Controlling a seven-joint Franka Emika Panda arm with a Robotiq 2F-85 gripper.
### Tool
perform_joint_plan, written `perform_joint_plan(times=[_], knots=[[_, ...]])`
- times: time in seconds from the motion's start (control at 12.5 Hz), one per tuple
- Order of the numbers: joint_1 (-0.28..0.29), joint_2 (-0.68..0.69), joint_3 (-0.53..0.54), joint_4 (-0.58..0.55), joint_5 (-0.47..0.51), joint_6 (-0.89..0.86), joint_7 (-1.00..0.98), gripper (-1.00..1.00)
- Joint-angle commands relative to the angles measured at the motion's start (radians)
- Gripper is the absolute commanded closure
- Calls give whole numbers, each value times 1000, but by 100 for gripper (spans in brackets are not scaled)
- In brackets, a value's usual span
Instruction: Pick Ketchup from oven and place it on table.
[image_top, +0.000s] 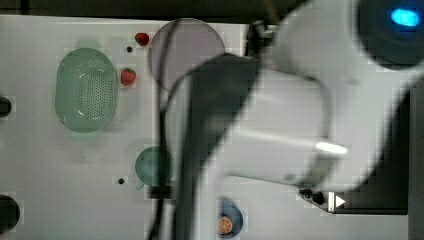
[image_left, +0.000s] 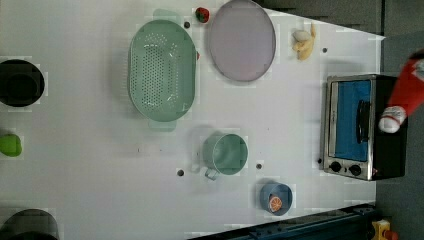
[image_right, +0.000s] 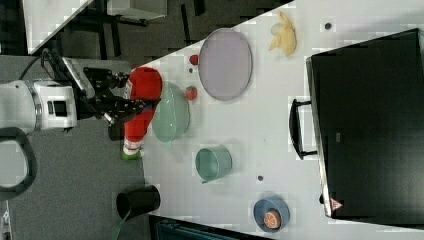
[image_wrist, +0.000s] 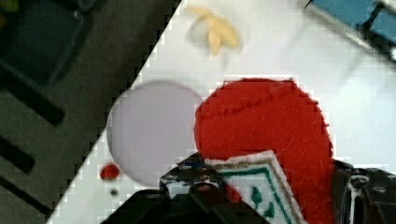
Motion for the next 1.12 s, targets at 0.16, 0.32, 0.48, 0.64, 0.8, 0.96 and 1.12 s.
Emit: perform_joint_plan(times=[0.16,0.32,0.48,0.64,0.8,0.96,1.12], knots=[[30,55,18,-80,-10,-26,5,-27],[52,56,43,-150,-44,5,8,-27],[68,56,63,-241,-54,82,8,-27],[74,57,63,-343,-54,187,9,-27],[72,63,58,-444,-54,273,9,-27],[69,84,57,-524,-54,341,9,-27],[65,128,54,-576,-53,421,9,-27]])
